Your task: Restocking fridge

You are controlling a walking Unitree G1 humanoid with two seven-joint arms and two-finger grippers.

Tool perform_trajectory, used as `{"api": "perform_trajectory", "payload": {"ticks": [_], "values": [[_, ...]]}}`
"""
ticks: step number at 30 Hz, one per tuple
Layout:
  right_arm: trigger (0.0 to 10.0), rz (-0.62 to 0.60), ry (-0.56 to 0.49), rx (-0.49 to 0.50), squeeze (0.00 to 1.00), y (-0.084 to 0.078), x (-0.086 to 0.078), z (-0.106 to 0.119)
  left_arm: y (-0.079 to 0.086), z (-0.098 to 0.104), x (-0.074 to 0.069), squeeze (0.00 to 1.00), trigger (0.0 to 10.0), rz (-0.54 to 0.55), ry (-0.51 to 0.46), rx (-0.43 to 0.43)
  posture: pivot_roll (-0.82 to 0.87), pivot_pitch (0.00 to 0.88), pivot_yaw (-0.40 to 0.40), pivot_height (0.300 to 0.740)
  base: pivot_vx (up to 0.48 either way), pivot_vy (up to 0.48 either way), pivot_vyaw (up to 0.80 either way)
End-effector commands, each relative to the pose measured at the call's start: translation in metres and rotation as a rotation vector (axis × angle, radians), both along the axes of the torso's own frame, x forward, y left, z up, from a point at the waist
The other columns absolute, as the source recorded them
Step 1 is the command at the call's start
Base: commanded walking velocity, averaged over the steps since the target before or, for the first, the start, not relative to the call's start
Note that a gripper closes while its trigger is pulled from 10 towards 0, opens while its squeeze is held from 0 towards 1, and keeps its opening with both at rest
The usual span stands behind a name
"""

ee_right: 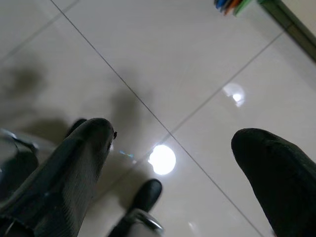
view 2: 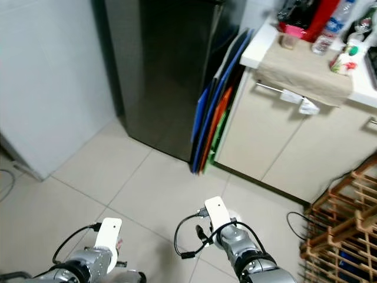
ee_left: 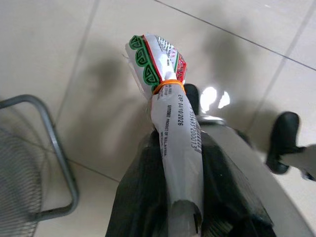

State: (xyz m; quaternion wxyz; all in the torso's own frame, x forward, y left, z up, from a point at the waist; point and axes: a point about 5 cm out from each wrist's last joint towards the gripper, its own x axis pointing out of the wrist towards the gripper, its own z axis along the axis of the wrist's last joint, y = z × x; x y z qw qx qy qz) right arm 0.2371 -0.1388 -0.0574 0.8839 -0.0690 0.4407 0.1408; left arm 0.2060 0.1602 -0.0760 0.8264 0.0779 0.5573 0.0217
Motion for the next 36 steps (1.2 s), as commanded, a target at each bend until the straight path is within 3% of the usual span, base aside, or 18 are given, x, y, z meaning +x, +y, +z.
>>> {"api": "perform_trajectory", "payload": {"ticks": [1,9,18,29,36], "values": [[10.0,-0.045,0.01,0.007,0.18,-0.004,-0.004,-0.003,0.0,0.002,0.004,0.0,10.0,-0.022,-0.012,0.001,0.02,0.0,-0.019,0.74,0.0,0.0,0.63],[10.0,-0.045,0.047,-0.009,0.16,-0.006,-0.015,-0.01,-0.001,0.005,0.011,0.0,10.0,0.05,-0.06,-0.097,0.0,0.0,-0.015,0.74,0.0,0.0,0.0],[10.0,-0.033,0.066,-0.009,0.15,-0.008,-0.017,-0.011,0.001,0.004,0.007,0.0,10.0,-0.035,-0.023,-0.03,-0.01,0.0,-0.011,0.74,0.0,0.0,0.0],[10.0,-0.074,0.079,-0.033,0.15,-0.02,-0.02,-0.013,-0.001,0.001,0.002,0.0,10.0,0.091,-0.04,-0.111,0.0,0.0,-0.038,0.74,0.0,0.0,0.0],[10.0,-0.046,0.09,-0.049,0.15,-0.021,-0.022,-0.014,-0.002,-0.001,0.0,0.0,10.0,0.074,-0.033,-0.109,0.0,0.0,-0.04,0.74,0.0,0.0,0.0]]}}
